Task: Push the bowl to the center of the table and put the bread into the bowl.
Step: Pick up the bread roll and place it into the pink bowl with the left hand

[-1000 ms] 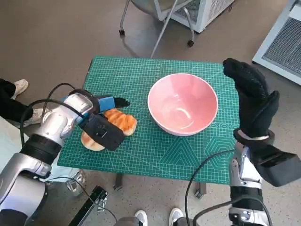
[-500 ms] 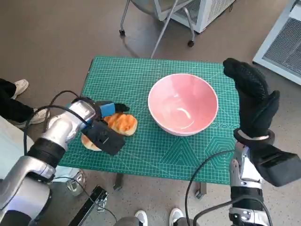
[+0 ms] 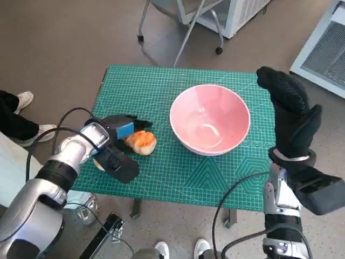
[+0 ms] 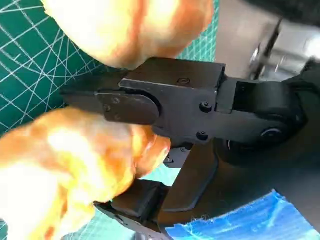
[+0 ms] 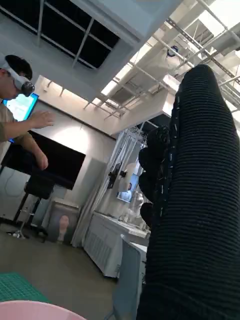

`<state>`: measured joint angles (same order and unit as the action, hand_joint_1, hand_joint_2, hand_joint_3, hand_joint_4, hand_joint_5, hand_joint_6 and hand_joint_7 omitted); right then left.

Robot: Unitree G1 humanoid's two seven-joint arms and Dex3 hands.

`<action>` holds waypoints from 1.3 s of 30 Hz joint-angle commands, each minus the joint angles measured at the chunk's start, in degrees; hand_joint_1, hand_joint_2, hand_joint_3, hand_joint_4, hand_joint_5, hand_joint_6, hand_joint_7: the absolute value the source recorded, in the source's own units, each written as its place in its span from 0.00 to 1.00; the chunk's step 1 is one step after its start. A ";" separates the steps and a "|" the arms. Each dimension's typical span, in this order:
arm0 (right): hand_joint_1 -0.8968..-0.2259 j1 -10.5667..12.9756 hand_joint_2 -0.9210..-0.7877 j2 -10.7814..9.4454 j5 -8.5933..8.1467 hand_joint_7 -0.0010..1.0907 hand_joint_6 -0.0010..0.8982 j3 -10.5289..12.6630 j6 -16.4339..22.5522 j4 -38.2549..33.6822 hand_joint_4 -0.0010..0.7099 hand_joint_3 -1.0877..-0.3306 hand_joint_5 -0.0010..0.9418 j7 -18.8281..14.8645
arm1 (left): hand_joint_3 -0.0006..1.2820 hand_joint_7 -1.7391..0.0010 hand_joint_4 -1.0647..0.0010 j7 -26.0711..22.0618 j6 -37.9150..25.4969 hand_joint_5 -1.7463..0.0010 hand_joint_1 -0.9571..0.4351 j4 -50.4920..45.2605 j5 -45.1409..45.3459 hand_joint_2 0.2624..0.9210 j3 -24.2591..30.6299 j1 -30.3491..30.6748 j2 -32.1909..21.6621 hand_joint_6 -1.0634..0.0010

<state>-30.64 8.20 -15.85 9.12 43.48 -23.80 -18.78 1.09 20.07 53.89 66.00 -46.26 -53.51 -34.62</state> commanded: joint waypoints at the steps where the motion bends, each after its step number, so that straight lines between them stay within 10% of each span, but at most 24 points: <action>1: 0.46 1.21 0.00 0.02 -0.66 0.68 0.07 0.32 -1.08 -0.14 0.50 0.42 0.01 -0.52 | 0.15 0.26 0.50 5.05 2.51 0.41 0.70 2.67 2.24 1.00 -2.82 0.13 1.25 0.46; 9: 0.46 1.22 0.00 -0.20 -1.21 0.68 0.07 0.33 -1.38 -0.19 0.51 0.42 0.01 -0.80 | 0.08 0.22 0.37 6.72 1.34 0.42 0.69 3.32 1.35 1.00 -1.91 -2.69 0.81 0.45; 39: 0.45 1.50 0.00 -0.24 -3.42 0.67 0.07 0.80 -2.96 0.83 0.51 0.43 0.01 -2.38 | 0.04 0.33 0.40 3.65 3.83 0.35 0.69 -8.93 -7.73 1.00 11.46 -18.65 0.54 0.33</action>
<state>-30.55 8.15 -18.36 9.53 41.52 -22.99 -20.57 5.05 22.82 45.75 59.38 -35.20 -70.32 -35.86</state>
